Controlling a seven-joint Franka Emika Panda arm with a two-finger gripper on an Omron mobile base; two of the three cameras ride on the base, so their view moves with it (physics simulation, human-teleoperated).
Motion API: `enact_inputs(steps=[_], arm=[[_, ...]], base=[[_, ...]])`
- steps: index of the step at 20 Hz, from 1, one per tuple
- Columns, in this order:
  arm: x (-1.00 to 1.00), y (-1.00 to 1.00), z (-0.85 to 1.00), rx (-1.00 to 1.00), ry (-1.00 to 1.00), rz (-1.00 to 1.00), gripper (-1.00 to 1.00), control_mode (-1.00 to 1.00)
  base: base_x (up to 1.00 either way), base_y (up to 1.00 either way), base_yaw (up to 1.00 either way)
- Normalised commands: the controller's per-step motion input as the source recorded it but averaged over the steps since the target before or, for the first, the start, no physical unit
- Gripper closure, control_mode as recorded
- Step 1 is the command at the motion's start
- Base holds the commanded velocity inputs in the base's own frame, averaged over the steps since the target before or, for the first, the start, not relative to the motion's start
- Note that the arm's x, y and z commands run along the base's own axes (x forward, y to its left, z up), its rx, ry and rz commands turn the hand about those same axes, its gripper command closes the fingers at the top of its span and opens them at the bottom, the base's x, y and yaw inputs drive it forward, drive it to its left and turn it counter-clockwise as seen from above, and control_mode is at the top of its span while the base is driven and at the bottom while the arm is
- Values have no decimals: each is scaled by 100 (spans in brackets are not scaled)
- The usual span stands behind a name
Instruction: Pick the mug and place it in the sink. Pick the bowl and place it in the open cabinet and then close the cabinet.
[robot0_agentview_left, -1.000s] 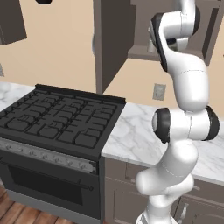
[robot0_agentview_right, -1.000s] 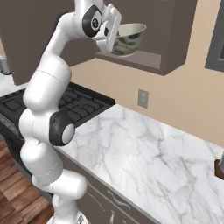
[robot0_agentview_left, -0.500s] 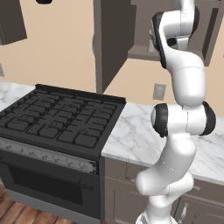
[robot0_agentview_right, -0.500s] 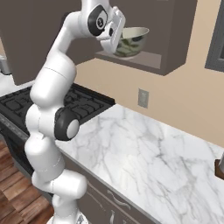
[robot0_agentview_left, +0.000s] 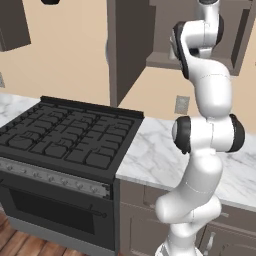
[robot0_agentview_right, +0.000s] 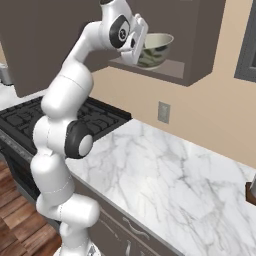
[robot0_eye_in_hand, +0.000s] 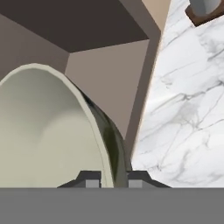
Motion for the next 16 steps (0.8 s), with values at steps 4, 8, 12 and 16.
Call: enact_inputs(steps=[4,8,12,16], arm=[[34,-35,-2,1,-7,0,100,-100],[54,-21,-6,1,-3,0,100,-100],[56,-15,-6,1,0,0,100,-100],[19,-14,-15,4,0,0,100,-100]], base=[[0,0,0],[0,0,0],[0,0,0],[0,0,0]])
